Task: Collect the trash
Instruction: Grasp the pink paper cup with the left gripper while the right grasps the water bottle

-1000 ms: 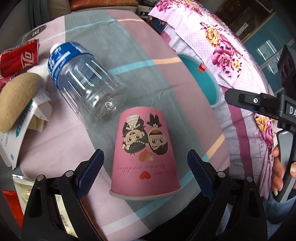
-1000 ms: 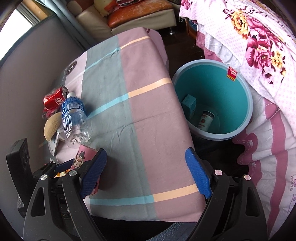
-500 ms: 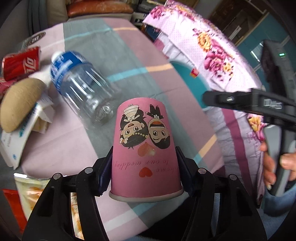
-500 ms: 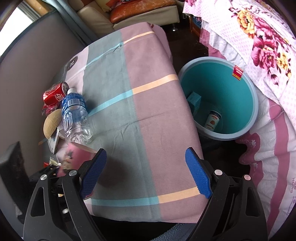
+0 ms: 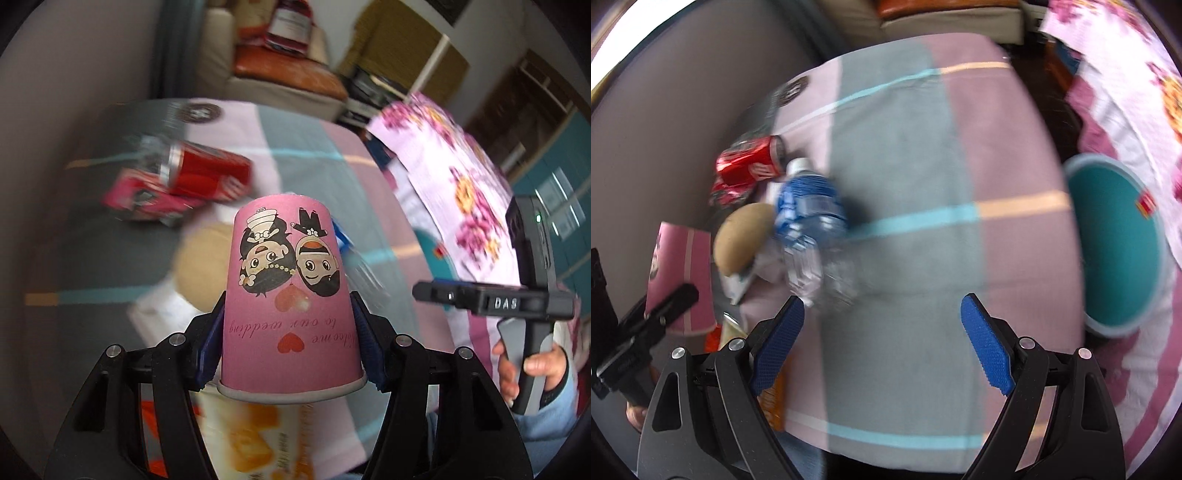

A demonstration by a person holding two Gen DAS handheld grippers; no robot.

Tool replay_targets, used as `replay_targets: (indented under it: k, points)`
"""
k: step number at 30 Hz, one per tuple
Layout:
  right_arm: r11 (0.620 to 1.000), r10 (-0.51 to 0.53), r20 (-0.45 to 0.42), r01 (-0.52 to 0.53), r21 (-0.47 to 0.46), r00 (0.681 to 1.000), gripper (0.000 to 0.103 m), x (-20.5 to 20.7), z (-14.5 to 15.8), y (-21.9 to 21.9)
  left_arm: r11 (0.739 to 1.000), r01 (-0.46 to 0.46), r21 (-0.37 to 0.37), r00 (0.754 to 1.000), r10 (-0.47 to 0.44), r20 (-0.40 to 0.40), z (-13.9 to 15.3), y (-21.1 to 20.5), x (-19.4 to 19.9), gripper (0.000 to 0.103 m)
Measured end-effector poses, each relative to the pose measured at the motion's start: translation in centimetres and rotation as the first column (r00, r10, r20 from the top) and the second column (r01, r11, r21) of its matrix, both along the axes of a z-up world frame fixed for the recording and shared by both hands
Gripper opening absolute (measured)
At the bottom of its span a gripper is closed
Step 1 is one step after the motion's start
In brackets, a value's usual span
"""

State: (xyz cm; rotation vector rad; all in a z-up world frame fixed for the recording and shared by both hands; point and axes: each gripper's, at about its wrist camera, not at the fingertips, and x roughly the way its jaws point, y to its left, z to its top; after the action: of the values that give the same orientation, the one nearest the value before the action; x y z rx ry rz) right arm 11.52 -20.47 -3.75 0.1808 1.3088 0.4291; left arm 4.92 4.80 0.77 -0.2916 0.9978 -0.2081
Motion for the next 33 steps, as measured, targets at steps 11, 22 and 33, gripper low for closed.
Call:
replay_targets:
  k: [11, 22, 33]
  points:
    - [0.987, 0.152, -0.059, -0.155, -0.048, 0.987, 0.083, 4.5, -2.7, 8.0, 0.993, -0.116, -0.02, 0.993, 0.115, -0.018, -0.9, 6.2, 1.7, 0.063]
    - [0.98, 0.197, -0.027, -0.197, -0.008, 0.98, 0.065, 5.0, -3.7, 9.0, 0.993, -0.112, -0.03, 0.993, 0.111, -0.027, -1.2, 6.2, 2.6, 0.063]
    - [0.989, 0.017, 0.0, -0.017, 0.149, 1.0, 0.064, 4.4, -1.1, 1.4, 1.0, 0.007, -0.002, 1.0, -0.007, -0.012, -0.1, 0.1, 4.0, 0.063]
